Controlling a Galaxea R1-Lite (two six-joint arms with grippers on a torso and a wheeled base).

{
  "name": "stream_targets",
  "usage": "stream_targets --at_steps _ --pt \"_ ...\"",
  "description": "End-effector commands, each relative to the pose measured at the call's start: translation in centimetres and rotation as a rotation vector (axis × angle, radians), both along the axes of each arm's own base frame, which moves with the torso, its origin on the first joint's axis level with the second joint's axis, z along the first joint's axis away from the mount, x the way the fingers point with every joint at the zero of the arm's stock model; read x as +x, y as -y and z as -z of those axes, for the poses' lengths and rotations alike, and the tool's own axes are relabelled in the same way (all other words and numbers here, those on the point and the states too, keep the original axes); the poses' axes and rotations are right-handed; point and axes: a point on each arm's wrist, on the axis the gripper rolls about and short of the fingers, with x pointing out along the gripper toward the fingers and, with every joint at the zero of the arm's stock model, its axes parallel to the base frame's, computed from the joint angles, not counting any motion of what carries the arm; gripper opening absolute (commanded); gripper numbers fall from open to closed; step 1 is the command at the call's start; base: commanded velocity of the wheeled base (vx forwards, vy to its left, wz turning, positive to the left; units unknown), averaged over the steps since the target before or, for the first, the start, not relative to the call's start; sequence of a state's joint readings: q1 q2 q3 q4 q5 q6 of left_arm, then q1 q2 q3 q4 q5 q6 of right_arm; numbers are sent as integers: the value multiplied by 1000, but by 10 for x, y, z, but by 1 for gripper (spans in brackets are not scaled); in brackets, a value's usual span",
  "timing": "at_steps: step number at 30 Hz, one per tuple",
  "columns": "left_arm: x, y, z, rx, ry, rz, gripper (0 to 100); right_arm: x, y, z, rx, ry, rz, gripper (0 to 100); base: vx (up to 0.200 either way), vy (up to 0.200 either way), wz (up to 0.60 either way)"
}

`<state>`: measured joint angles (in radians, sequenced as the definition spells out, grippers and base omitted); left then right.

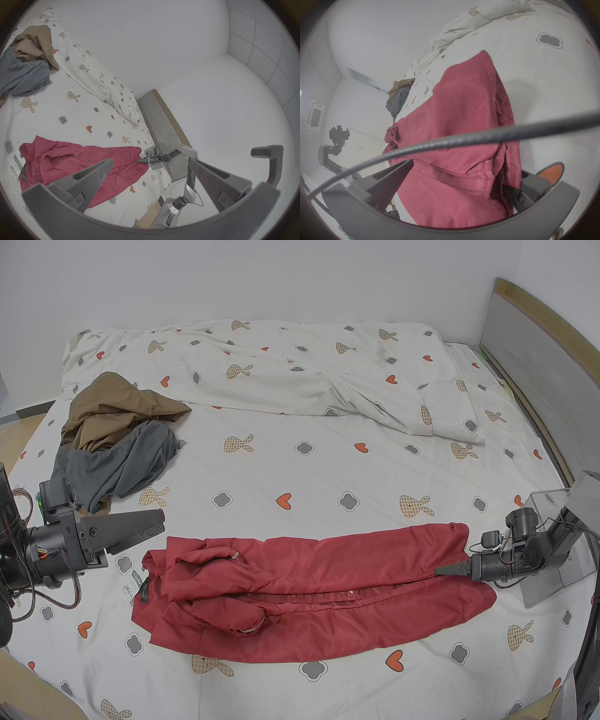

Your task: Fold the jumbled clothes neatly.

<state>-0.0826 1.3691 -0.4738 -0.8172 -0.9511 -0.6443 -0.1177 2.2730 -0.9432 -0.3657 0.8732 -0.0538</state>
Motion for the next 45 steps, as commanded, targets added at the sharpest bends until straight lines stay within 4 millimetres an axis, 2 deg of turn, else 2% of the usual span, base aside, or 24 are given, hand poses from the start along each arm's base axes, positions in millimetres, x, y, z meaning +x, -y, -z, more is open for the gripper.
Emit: stream_targets --at_steps 1,5,6,21,26,28,29,34,35,37,42,45 --pt "0 0 0 0 -2 0 100 2 0 2 -1 1 2 100 0 0 0" --pt "1 0 1 0 -5 0 100 5 1 0 -2 10 5 100 0 0 0" --pt "1 0 1 1 -6 0 100 5 1 0 -2 10 5 0 0 0 0" --pt "2 1 4 2 -17 2 100 1 4 2 1 -5 13 0 0 0 0" --pt "2 1 5 2 -19 2 100 -4 9 -3 2 -4 28 0 0 0 0" --pt "2 1 5 2 -19 2 100 -6 9 -10 0 11 31 0 0 0 0" --pt "2 1 5 2 -19 2 100 -10 13 -23 -3 35 46 0 0 0 0" --pt "3 1 5 3 -22 2 100 -20 22 -57 -6 92 90 0 0 0 0" --pt "3 1 5 3 -22 2 100 -20 22 -57 -6 92 90 0 0 0 0" --pt "3 1 5 3 -22 2 100 -31 23 -75 -13 93 101 0 0 0 0" --pt "3 1 5 3 -22 2 100 -47 27 -100 -38 101 134 0 0 0 0" --pt "3 1 5 3 -22 2 100 -54 34 -107 -87 87 196 0 0 0 0"
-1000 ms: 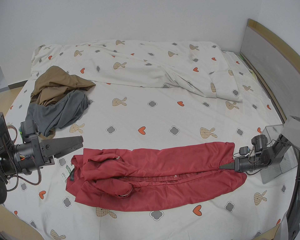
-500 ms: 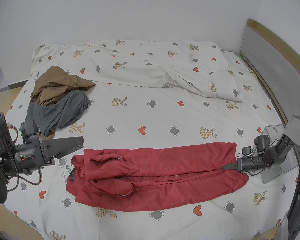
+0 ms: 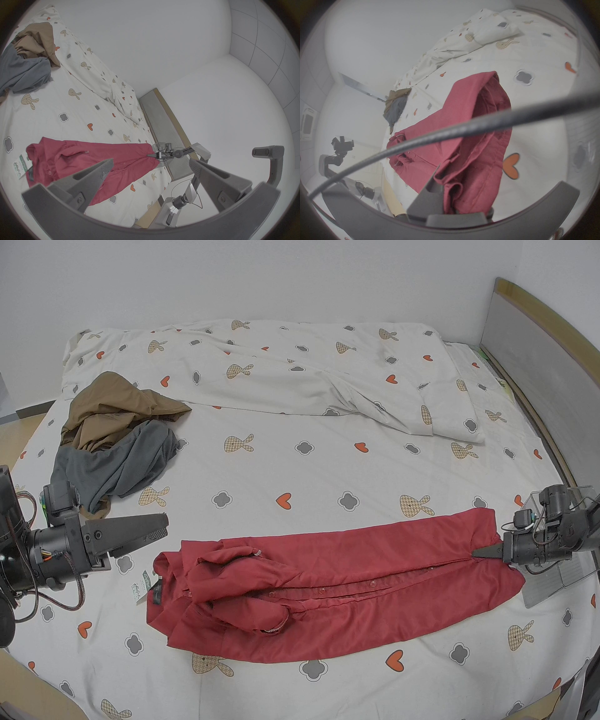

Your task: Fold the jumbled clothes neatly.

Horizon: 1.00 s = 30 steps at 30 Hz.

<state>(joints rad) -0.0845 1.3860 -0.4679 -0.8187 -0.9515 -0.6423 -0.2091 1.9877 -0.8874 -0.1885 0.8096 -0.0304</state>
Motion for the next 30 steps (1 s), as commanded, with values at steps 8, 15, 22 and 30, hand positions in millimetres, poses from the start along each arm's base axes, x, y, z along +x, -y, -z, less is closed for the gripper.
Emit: stream_targets --at_steps 8,15,22,30 --pt "2 0 2 1 -10 -1 100 -32 51 -32 -71 48 176 0 0 0 0" --pt "5 2 5 3 -21 9 100 -52 65 -42 -108 47 203 0 0 0 0" --pt "4 2 4 1 -16 9 100 -56 -5 -81 -107 152 8 0 0 0 0" --pt "3 2 3 1 -10 9 100 -60 -126 -112 -55 129 -209 0 0 0 0"
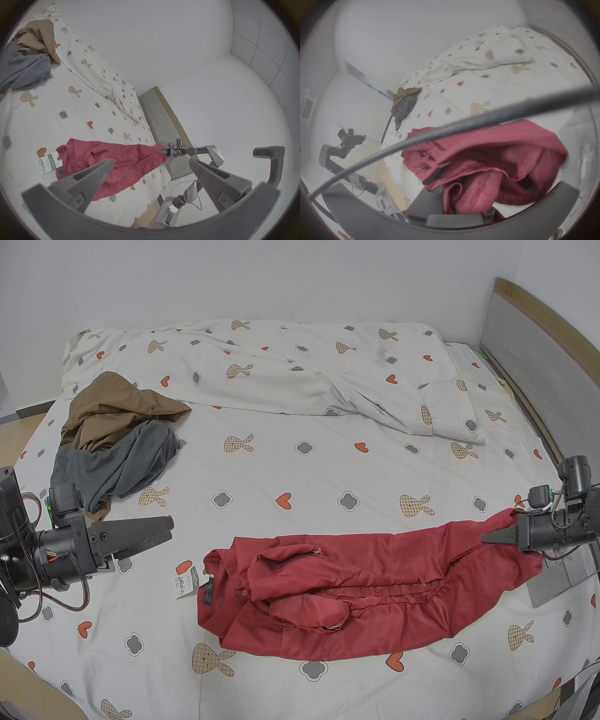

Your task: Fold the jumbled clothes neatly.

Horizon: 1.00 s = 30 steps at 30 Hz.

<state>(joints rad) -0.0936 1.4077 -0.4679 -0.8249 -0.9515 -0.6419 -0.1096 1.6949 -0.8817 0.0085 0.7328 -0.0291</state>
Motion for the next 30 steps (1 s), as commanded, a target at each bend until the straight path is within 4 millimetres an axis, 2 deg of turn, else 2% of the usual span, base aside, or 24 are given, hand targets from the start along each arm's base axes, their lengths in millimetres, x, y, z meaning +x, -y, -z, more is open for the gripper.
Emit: stream_targets --at_steps 1,2,3,4,5,6,7,10,19,30 --pt "-1 0 -2 -1 7 -1 100 -12 -108 -39 -5 43 -178 0 0 0 0" --pt "-1 0 -2 -1 7 -1 100 -12 -110 -39 -5 42 -180 0 0 0 0" --pt "-2 0 -2 -1 10 -1 100 -6 -129 -37 -13 30 -206 0 0 0 0" --pt "-2 0 -2 -1 10 -1 100 -5 -132 -36 -14 30 -212 0 0 0 0" --pt "-3 0 -3 -2 13 -1 100 0 -149 -36 -9 22 -247 0 0 0 0" --pt "-3 0 -3 -2 13 -1 100 1 -153 -36 -7 19 -256 0 0 0 0" --pt "-3 0 -3 -2 16 -1 100 4 -171 -34 -1 6 -289 0 0 0 0" --pt "-3 0 -3 -2 16 -1 100 4 -194 -29 6 -19 -335 0 0 0 0" --pt "-2 -1 -2 -1 11 -2 100 15 -231 -18 -34 -39 -364 0 0 0 0" --pt "-2 -1 -3 -2 13 -2 100 34 -257 -18 -53 -72 -388 0 0 0 0"
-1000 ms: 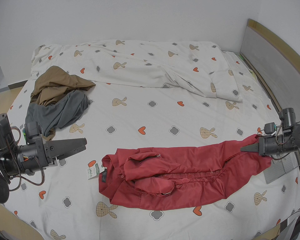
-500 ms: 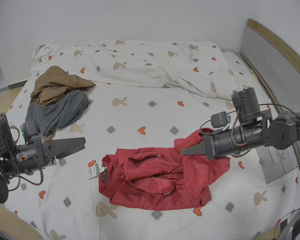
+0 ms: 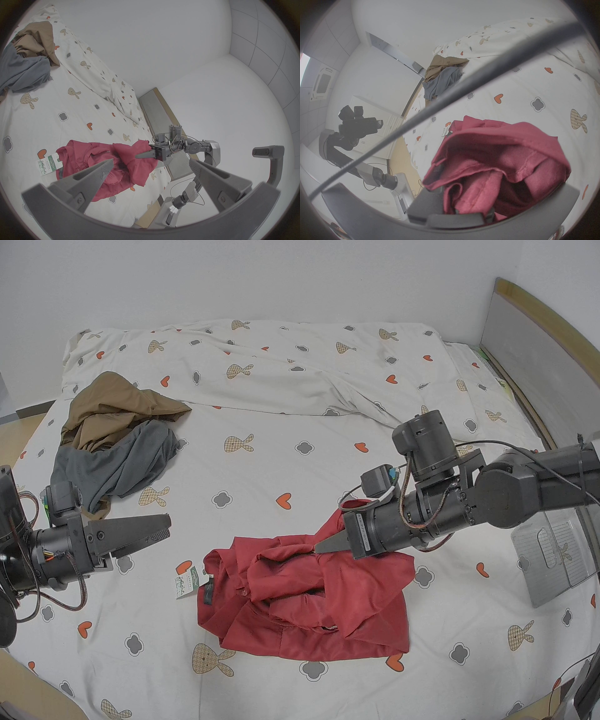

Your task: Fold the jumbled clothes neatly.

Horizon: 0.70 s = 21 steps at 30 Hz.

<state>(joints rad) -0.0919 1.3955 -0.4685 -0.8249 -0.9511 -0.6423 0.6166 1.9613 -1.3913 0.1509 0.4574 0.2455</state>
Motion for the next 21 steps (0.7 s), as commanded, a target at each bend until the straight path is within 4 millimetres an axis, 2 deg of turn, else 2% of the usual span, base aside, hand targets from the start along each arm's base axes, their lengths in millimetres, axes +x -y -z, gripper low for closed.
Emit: stream_targets --at_steps 1,5,11,12,17,21 --pt "0 0 0 0 1 0 100 10 -19 12 -23 -31 -22 0 0 0 0" --pt "0 0 0 0 1 0 100 14 -31 18 -35 -45 -38 0 0 0 0" --pt "-1 0 -1 -1 4 0 100 22 -61 23 -50 -55 -78 0 0 0 0" --pt "-1 0 0 0 1 0 100 23 -71 23 -52 -60 -94 100 0 0 0" --pt "2 0 3 2 -10 0 100 11 -110 13 -38 -78 -151 100 0 0 0" --pt "1 0 3 4 -9 0 100 10 -115 8 -25 -65 -161 100 0 0 0"
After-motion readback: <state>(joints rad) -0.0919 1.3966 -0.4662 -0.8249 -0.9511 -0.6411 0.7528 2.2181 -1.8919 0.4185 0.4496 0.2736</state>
